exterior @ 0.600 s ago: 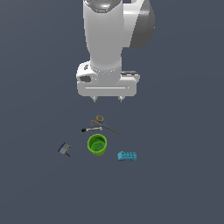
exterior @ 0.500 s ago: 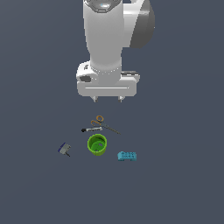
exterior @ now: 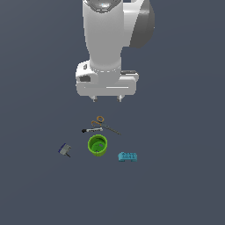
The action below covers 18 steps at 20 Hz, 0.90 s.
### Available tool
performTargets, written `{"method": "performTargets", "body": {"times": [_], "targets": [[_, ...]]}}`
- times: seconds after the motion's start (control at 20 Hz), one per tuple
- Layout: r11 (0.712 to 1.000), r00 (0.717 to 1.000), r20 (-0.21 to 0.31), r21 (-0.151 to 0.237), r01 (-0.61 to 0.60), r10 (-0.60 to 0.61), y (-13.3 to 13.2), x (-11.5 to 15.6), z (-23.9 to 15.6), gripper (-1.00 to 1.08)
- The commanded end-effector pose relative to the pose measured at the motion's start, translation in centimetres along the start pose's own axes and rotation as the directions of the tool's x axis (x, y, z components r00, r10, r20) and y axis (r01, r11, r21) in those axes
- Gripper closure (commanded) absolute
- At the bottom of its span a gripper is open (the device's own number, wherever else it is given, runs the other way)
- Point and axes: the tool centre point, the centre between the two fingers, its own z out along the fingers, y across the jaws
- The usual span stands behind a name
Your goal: Pick up a designated object from a clutter of objects.
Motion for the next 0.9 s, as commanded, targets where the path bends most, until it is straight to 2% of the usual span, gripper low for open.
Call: {"method": "performTargets", "body": {"times": [0.0,0.4,0.85], "targets": [[1.000,1.000,0.002,-0.001,0.004,-0.004,0.0,0.0,0.0,-0.92],[1.000,1.000,-0.001,-0.001,0.024,-0.024,0.4,0.4,0.3,-0.92],[0.993,0.993,-0.008,0.000,0.115,-0.115,2.0,2.1,1.6,-0.92]]}}
